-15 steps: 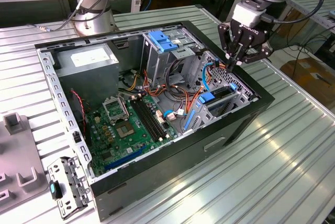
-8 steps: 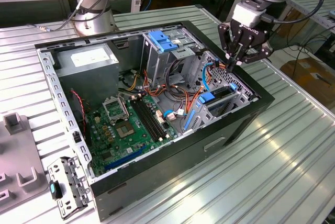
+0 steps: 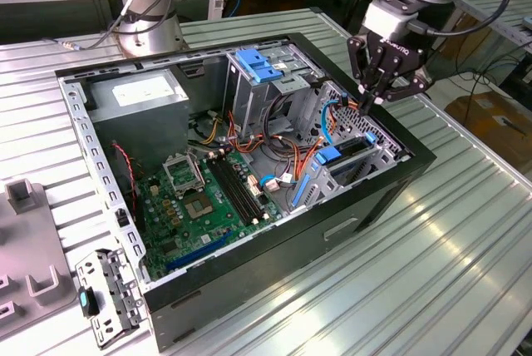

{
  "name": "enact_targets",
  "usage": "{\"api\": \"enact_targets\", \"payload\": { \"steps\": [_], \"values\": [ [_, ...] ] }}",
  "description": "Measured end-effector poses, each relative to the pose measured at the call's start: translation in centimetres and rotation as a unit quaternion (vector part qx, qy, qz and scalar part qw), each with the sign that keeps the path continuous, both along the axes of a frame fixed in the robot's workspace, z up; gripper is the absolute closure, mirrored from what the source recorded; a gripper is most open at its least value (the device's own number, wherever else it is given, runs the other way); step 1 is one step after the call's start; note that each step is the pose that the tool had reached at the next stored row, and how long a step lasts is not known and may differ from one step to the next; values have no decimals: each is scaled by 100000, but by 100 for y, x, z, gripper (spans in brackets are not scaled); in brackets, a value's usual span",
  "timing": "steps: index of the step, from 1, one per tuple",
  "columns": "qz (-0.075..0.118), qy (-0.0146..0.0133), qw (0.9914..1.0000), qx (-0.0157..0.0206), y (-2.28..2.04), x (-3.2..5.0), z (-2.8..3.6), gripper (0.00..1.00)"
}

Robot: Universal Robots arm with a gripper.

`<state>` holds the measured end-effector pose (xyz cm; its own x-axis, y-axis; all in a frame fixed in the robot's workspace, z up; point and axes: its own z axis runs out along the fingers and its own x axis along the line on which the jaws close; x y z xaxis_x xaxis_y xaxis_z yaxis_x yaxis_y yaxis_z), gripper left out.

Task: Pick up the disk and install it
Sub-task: 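Insert the first disk wire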

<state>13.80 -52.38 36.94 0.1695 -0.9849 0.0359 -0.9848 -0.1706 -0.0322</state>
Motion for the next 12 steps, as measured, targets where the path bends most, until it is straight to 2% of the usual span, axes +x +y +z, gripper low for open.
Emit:
{"api": "enact_targets", "payload": {
  "steps": [10, 12],
  "values": [
    [-495, -20, 99999, 1, 0, -71, 0, 83],
    [-2585, -18, 99967, -7, 0, -72, -4, 83]
  ]
}}
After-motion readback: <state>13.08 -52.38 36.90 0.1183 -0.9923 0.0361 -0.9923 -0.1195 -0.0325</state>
